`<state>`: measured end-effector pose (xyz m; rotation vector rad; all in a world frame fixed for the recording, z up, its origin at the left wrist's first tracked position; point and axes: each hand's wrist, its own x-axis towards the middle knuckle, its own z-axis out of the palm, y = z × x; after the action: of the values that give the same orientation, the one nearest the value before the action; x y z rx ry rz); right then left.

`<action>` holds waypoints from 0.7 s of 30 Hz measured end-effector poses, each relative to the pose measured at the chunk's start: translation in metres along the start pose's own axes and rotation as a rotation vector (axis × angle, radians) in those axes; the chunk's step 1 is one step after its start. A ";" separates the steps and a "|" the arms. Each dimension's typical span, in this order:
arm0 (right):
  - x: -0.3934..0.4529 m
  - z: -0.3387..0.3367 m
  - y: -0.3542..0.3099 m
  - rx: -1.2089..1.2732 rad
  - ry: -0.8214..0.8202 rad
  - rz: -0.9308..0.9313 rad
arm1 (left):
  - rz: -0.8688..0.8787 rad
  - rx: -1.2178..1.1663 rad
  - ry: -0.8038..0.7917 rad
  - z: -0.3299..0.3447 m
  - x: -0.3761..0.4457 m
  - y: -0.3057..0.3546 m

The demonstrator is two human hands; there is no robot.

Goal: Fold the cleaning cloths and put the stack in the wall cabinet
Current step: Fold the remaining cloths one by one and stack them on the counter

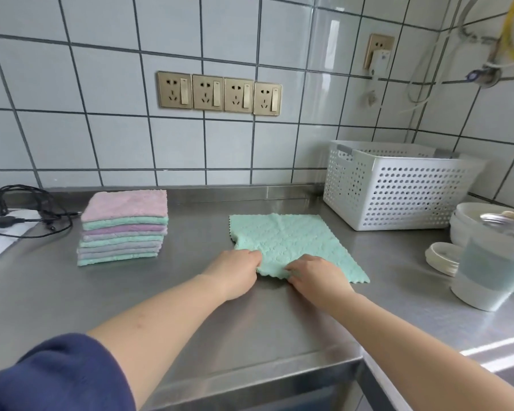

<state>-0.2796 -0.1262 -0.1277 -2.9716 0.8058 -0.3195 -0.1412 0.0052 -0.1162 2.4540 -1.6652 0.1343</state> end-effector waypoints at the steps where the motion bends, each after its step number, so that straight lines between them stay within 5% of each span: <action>1: -0.003 0.001 -0.002 -0.011 0.020 -0.012 | -0.029 -0.039 -0.005 0.001 -0.005 -0.004; 14: -0.062 -0.029 0.000 -0.011 0.035 0.036 | -0.162 -0.237 0.170 -0.023 -0.097 -0.059; 21: -0.083 -0.048 -0.012 0.307 0.075 0.140 | -0.278 -0.535 0.214 -0.032 -0.128 -0.071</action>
<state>-0.3540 -0.0738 -0.0946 -2.6187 0.8780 -0.4992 -0.1218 0.1539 -0.1135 2.1378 -1.0825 -0.0756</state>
